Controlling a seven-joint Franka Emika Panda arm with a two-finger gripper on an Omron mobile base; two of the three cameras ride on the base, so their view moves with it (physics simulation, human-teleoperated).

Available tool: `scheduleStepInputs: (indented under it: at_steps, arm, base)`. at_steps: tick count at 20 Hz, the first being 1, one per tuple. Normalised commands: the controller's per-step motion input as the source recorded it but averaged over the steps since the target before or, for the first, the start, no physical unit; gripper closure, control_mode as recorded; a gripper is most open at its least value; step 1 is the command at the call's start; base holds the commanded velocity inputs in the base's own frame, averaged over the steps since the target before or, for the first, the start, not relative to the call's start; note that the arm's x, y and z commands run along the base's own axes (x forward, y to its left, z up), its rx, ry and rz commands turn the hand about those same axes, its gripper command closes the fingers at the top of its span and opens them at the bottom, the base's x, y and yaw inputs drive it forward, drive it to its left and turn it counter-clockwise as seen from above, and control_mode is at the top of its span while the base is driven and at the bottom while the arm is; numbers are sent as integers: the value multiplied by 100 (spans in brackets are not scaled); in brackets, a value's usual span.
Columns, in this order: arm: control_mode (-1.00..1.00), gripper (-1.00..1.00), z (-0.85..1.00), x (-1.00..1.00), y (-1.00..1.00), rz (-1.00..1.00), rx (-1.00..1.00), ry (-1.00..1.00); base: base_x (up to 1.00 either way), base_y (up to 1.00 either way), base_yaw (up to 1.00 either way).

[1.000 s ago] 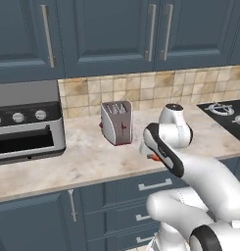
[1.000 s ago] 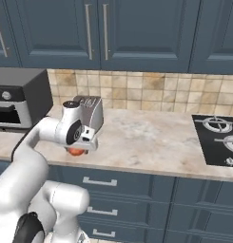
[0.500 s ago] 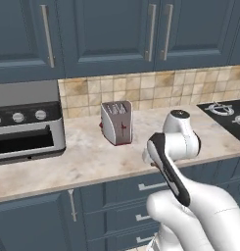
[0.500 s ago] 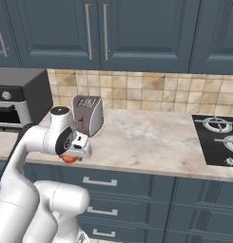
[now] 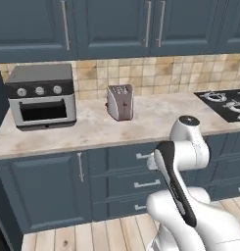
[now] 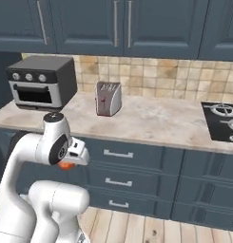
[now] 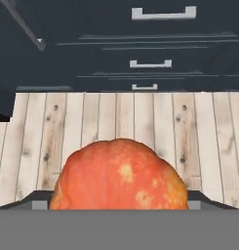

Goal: Place the eggplant and squash inside the fridge drawer. Close the drawer after placing the vegetables.

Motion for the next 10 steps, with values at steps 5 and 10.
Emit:
scheduleStepInputs:
  at_steps: [5, 10]
  arm:
    - [100, 100, 0, 0, 0, 0, 0, 0]
    - [100, 100, 0, 0, 0, 0, 0, 0]
  base:
    - [-93, 17, 54]
    - [-71, 24, 66]
